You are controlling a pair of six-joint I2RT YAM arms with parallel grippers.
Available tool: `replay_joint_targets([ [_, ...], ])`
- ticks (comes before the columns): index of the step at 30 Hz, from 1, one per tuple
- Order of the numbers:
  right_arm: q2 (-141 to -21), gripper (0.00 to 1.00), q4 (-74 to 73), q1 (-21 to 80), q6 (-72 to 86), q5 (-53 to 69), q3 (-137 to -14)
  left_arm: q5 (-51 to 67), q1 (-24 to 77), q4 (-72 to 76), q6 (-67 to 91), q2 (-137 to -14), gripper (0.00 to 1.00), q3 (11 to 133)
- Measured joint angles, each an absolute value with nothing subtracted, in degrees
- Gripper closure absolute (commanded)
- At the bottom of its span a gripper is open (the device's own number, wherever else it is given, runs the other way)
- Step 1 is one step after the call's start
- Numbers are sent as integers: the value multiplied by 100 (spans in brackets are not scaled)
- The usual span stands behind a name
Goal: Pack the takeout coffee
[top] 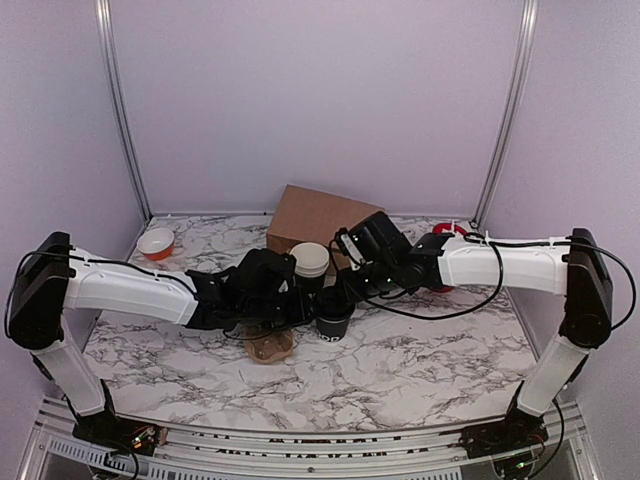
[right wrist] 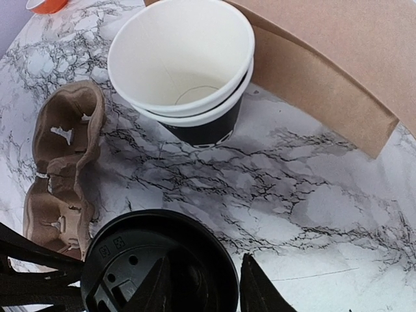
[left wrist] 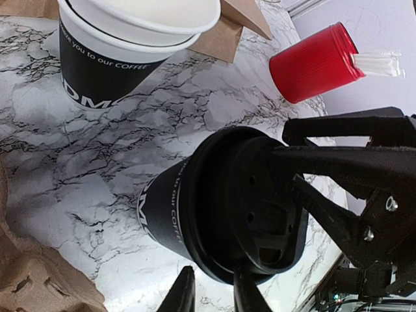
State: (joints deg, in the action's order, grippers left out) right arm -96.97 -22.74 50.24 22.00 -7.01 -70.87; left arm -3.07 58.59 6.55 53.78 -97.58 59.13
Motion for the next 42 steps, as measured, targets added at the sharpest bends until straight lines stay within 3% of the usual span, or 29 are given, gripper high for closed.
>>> replay_joint_targets([
  [16,-9697,59,-2443,5063,2110,-652,-7253,-438,5725,128,5269,-9583,72,5916],
  [42,-9177,64,-2558,5127,2405,-504,-6785,12,5301,45,4943,-9913,71,6479],
])
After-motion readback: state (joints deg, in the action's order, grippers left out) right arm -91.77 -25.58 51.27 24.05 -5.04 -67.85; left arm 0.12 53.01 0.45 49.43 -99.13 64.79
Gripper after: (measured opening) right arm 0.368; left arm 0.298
